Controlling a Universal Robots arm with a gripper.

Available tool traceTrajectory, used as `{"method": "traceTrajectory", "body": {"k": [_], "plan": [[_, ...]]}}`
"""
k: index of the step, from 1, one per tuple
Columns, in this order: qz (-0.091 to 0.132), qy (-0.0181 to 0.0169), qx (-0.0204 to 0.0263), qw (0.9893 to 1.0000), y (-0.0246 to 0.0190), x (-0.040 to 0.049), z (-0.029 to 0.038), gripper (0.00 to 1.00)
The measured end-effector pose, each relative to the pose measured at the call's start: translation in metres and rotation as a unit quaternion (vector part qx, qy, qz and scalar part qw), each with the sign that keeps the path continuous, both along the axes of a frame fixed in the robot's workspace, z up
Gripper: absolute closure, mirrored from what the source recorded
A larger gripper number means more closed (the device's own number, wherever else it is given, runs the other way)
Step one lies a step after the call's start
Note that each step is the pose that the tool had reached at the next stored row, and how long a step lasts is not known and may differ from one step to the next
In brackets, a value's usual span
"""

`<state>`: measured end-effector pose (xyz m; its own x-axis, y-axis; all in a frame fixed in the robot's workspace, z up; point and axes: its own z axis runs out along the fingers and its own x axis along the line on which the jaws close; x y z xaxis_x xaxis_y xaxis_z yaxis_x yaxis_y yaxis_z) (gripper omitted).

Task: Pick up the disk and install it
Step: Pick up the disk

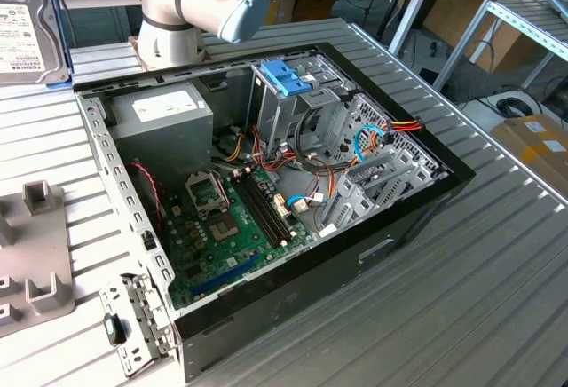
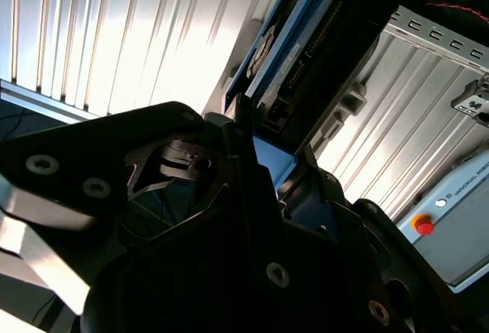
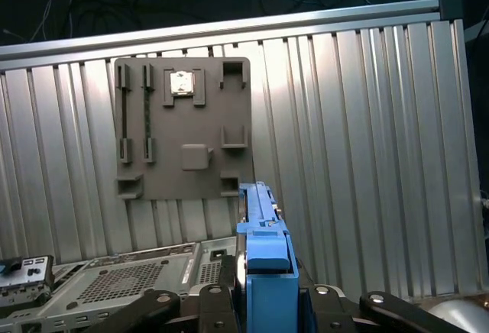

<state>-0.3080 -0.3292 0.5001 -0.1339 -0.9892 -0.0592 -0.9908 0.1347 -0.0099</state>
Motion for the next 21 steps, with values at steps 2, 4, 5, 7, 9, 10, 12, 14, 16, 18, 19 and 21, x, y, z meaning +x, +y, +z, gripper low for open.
{"method": "traceTrajectory", "body": {"k": [2, 4, 5, 7, 9, 10, 12, 14, 16, 18, 19, 21], "plan": [[0.000, 0.0000, 0.0000, 1.0000, 0.0000, 0.0011, 0.0000, 0.63], [0.000, 0.0000, 0.0000, 1.0000, 0.0000, 0.0024, 0.0000, 0.63], [0.000, 0.0000, 0.0000, 1.0000, 0.0000, 0.0029, 0.0000, 0.63], [0.000, 0.0000, 0.0000, 1.0000, 0.0000, 0.0044, 0.0000, 0.63], [0.000, 0.0000, 0.0000, 1.0000, 0.0000, 0.0060, 0.0000, 0.63], [0.000, 0.0000, 0.0000, 1.0000, 0.0000, 0.0066, 0.0000, 0.63], [0.000, 0.0000, 0.0000, 1.0000, 0.0000, 0.0080, 0.0000, 0.63], [0.000, 0.0000, 0.0000, 1.0000, 0.0000, 0.0089, 0.0000, 0.63], [0.000, 0.0000, 0.0000, 1.0000, 0.0000, 0.0104, 0.0000, 0.63], [0.000, 0.0000, 0.0000, 1.0000, 0.0000, 0.0117, 0.0000, 0.63], [0.000, 0.0000, 0.0000, 1.0000, 0.0000, 0.0129, 0.0000, 0.63], [0.000, 0.0000, 0.0000, 1.0000, 0.0000, 0.0143, 0.0000, 0.63]]}}
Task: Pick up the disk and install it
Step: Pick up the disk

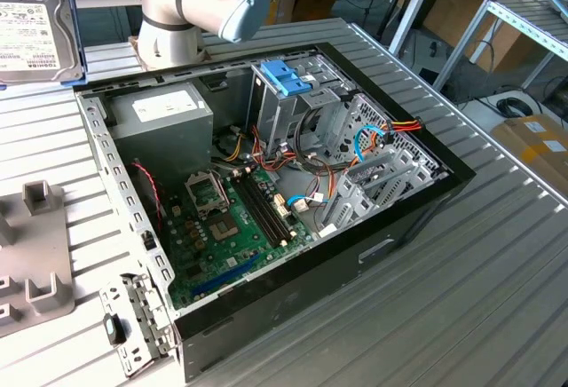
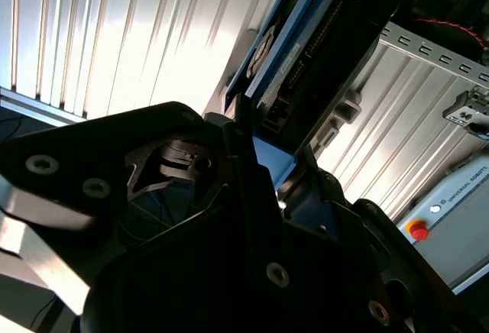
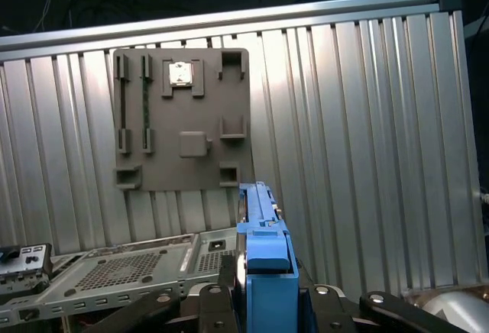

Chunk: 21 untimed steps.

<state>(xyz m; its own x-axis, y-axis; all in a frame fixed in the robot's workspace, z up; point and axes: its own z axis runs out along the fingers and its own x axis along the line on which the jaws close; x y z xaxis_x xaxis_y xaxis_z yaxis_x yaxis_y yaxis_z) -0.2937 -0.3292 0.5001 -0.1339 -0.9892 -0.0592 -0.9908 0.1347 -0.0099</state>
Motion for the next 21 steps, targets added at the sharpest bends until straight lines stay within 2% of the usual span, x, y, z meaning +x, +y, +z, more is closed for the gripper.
{"method": "traceTrajectory", "body": {"k": [21], "plan": [[0.000, 0.0000, 0.0000, 1.0000, 0.0000, 0.0135, 0.0000, 0.63]]}}
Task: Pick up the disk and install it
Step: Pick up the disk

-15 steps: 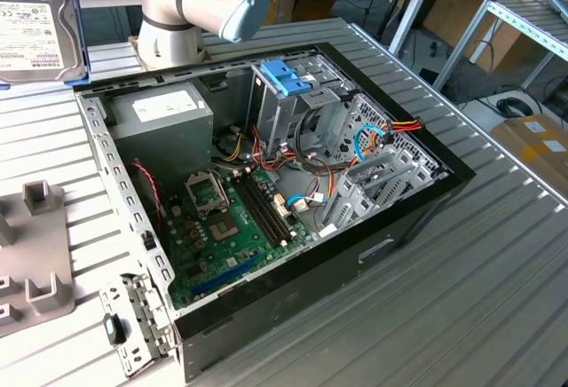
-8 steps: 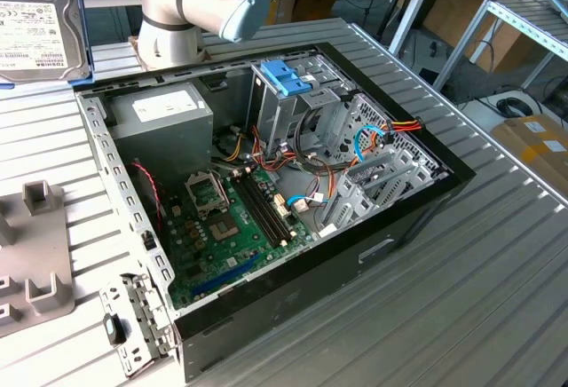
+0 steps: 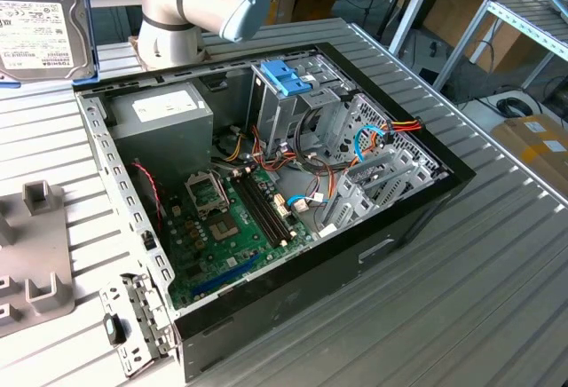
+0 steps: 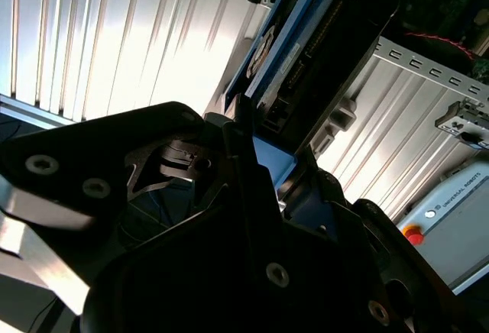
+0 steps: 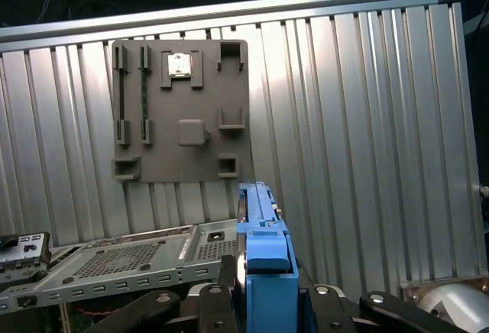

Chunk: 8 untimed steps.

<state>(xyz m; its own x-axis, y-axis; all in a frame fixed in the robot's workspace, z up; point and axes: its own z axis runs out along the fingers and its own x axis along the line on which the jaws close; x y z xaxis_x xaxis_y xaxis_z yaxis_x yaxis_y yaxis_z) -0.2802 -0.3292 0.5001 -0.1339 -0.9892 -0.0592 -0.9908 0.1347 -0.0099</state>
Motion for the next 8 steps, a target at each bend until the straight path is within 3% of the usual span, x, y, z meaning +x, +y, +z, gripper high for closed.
{"method": "traceTrajectory", "body": {"k": [8], "plan": [[0.000, 0.0000, 0.0000, 1.0000, 0.0000, 0.0049, 0.0000, 0.63]]}}
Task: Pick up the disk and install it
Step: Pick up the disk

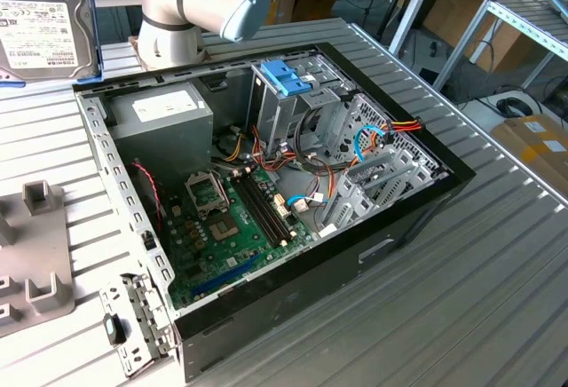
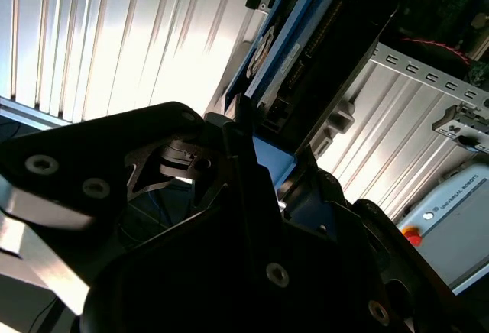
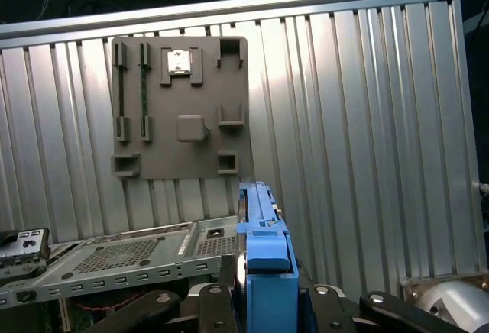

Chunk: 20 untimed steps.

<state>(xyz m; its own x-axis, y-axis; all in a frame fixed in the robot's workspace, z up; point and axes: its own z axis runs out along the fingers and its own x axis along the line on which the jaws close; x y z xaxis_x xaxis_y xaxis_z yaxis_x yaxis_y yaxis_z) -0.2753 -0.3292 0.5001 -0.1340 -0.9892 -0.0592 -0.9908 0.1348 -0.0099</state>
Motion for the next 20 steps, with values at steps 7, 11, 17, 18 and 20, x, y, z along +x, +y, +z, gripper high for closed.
{"method": "traceTrajectory", "body": {"k": [7, 11, 17, 18, 20], "plan": [[0.000, 0.0000, 0.0000, 1.0000, 0.0000, 0.0045, 0.0000, 0.63], [0.000, 0.0000, 0.0000, 1.0000, 0.0000, 0.0066, 0.0000, 0.63], [0.000, 0.0001, 0.0000, 1.0000, 0.0000, 0.0103, 0.0000, 0.63], [0.000, 0.0000, 0.0000, 1.0000, 0.0000, 0.0111, 0.0000, 0.63], [0.000, 0.0001, 0.0000, 1.0000, 0.0000, 0.0122, 0.0001, 0.63]]}}
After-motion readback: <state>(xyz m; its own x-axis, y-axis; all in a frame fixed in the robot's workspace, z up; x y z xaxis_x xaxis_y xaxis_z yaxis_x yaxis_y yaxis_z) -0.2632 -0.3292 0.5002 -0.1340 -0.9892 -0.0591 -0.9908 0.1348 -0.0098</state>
